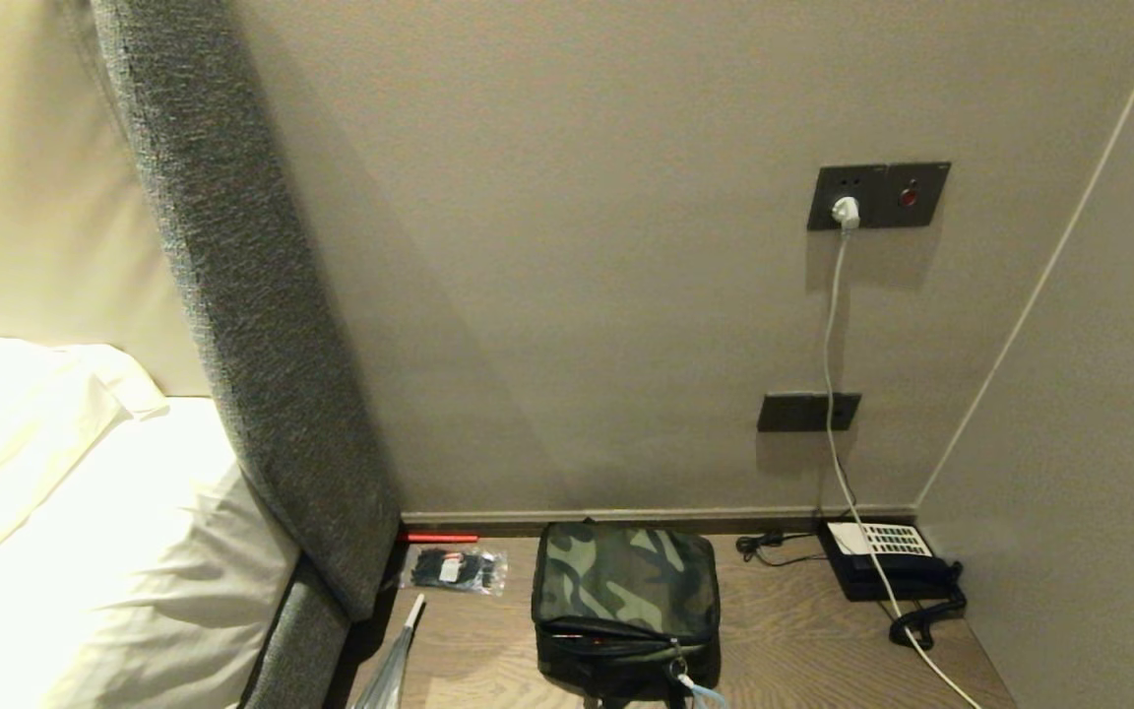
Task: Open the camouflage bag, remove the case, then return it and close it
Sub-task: Open the top of the storage box
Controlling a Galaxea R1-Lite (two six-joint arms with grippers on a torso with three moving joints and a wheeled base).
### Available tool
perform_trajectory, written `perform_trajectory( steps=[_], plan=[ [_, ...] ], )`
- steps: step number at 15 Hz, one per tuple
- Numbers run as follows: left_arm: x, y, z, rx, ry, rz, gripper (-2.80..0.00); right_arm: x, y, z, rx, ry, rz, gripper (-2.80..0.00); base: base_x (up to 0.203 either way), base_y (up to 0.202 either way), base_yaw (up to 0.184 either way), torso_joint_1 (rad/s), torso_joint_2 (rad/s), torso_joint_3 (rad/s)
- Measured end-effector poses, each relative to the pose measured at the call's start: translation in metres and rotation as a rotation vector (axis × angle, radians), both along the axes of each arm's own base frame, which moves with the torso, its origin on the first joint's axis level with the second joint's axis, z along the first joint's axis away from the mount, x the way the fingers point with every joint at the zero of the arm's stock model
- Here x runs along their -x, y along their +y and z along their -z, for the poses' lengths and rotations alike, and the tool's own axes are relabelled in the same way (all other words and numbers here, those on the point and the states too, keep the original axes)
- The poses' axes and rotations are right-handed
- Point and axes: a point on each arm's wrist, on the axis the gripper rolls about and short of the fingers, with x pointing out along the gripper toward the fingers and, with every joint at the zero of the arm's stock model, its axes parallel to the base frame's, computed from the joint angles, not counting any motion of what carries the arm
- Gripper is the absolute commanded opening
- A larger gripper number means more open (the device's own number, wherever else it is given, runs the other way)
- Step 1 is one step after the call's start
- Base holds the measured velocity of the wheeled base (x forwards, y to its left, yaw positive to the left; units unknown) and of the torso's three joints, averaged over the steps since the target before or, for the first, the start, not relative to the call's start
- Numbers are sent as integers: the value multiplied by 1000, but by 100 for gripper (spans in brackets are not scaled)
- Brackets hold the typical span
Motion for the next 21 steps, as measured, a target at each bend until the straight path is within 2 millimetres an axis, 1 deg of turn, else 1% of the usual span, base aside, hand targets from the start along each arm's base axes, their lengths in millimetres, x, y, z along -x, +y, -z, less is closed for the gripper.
perform_trajectory(
  steps=[21],
  plan=[
    [0,0,0,0,0,0,-280,0,0,0,0,0,0,-280,0,0,0,0,0,0]
  ],
)
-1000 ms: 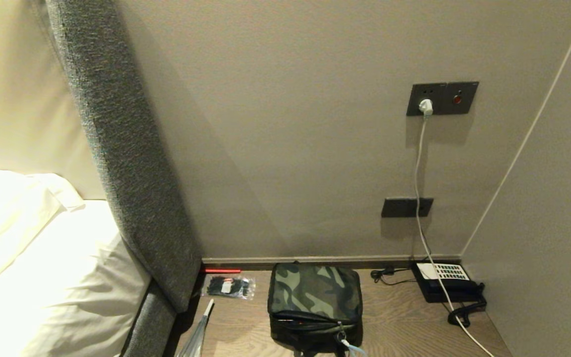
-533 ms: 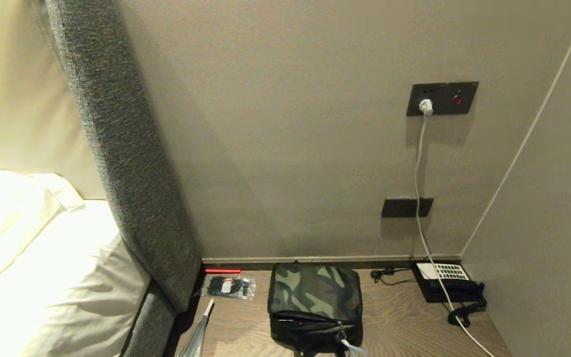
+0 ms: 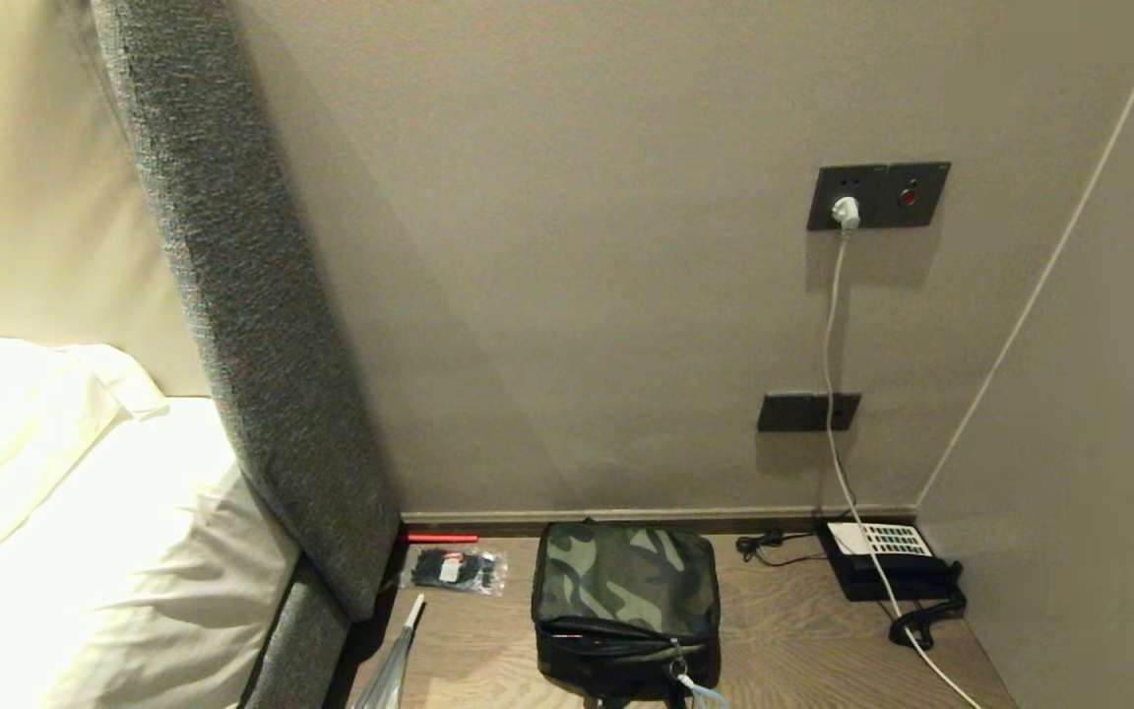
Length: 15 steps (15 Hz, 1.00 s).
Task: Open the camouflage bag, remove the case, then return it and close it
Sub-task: Open the top of the storage box
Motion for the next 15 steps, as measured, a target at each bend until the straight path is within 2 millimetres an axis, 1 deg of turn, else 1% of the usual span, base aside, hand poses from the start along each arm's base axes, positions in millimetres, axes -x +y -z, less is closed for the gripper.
perform_trajectory(
  steps=[15],
  plan=[
    [0,0,0,11,0,-1,-280,0,0,0,0,0,0,-280,0,0,0,0,0,0]
  ],
)
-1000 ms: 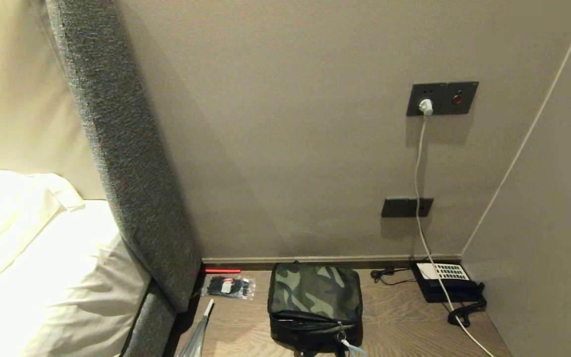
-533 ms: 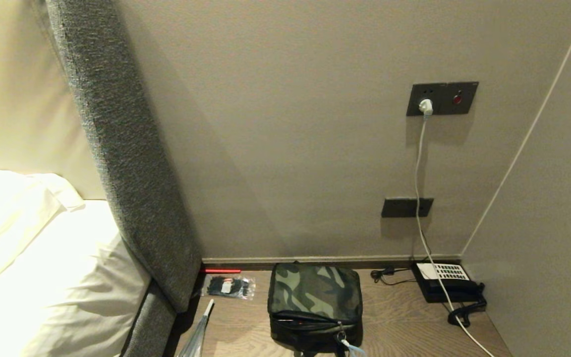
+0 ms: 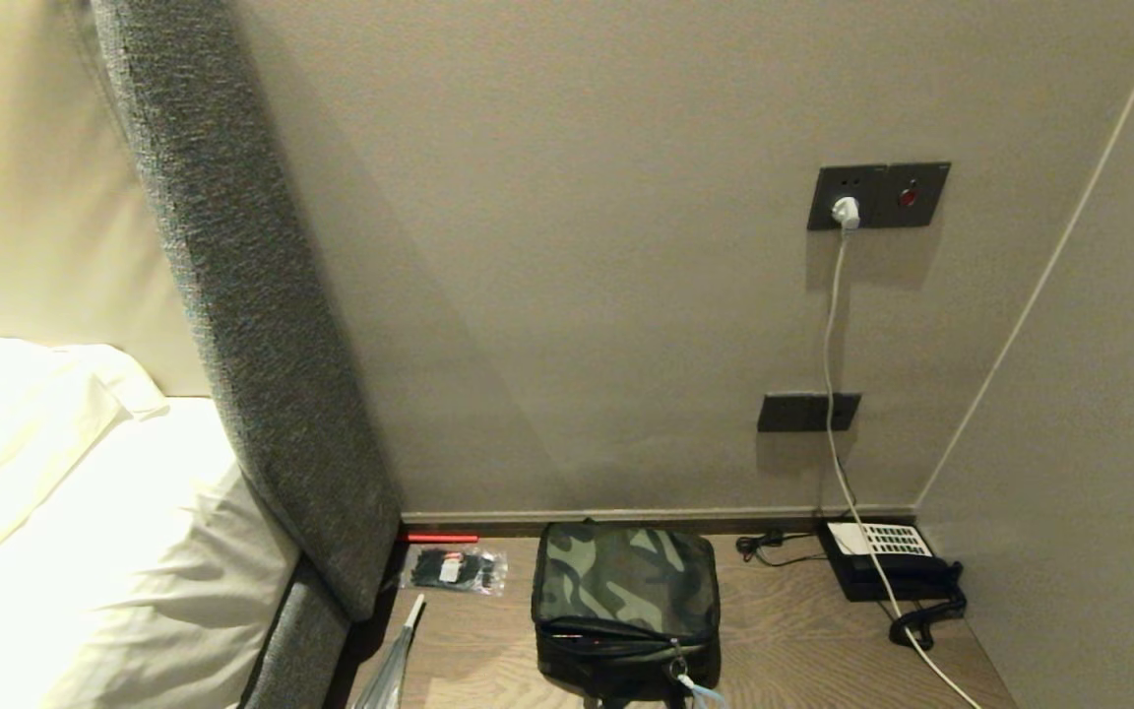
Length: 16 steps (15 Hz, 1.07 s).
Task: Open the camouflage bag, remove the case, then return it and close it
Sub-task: Open the top of the storage box
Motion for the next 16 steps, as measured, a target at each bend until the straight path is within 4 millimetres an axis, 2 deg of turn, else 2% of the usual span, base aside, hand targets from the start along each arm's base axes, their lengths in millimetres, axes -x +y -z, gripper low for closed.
perform_trajectory(
  steps=[8,16],
  plan=[
    [0,0,0,2,0,-1,-280,0,0,0,0,0,0,-280,0,0,0,0,0,0],
    [0,0,0,4,-2,1,-280,0,0,0,0,0,0,-280,0,0,0,5,2,-176]
  ],
)
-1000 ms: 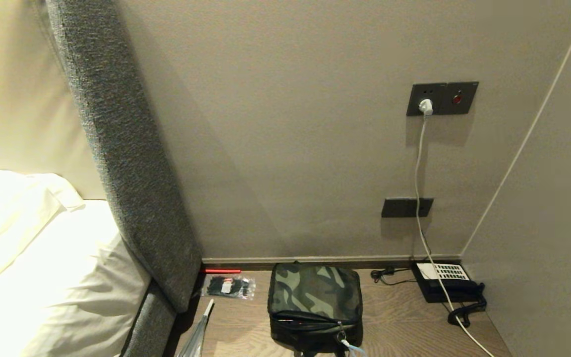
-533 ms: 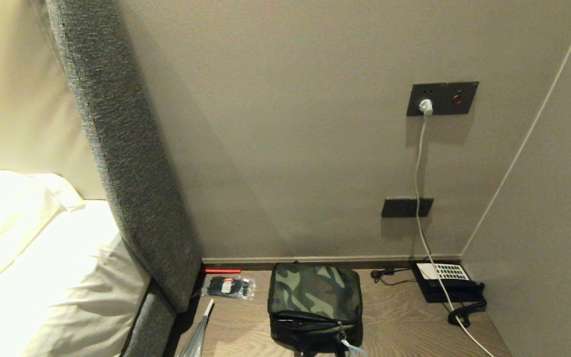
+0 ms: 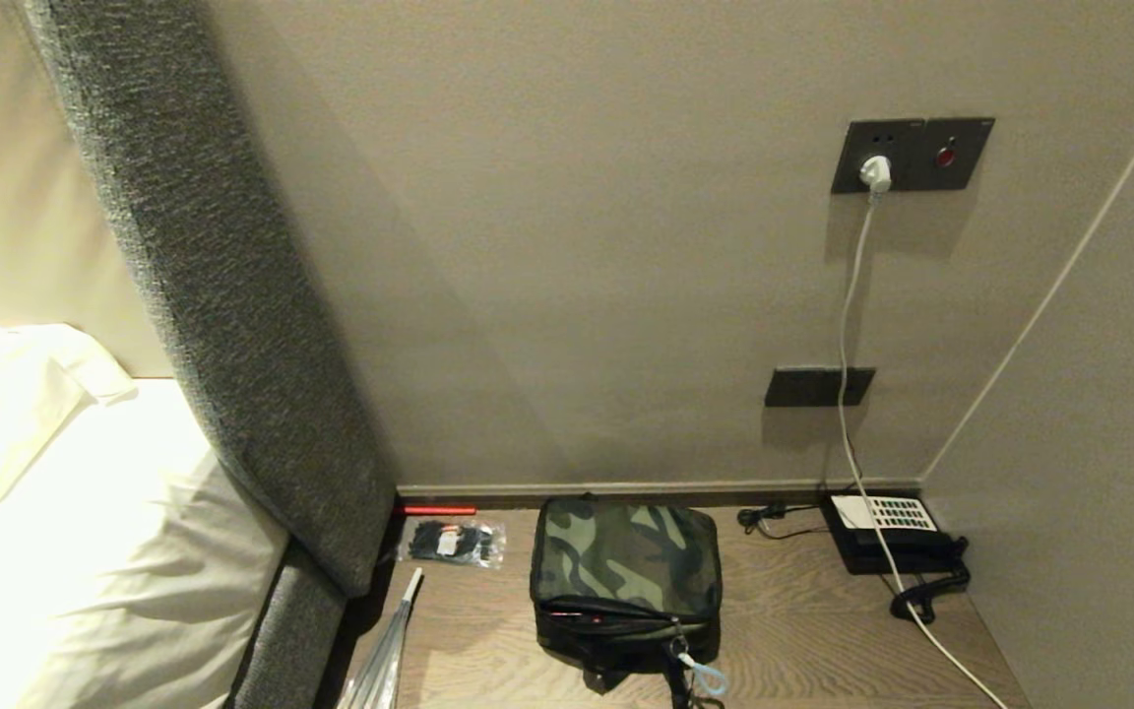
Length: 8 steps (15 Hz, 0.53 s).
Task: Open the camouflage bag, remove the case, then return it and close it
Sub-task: Open the top of the storage box
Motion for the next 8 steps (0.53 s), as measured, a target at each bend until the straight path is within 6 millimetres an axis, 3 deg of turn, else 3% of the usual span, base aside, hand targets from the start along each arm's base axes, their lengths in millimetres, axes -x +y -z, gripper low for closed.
perform_trajectory(
  steps=[8],
  plan=[
    [0,0,0,0,0,0,-280,0,0,0,0,0,0,-280,0,0,0,2,2,-199]
  ],
)
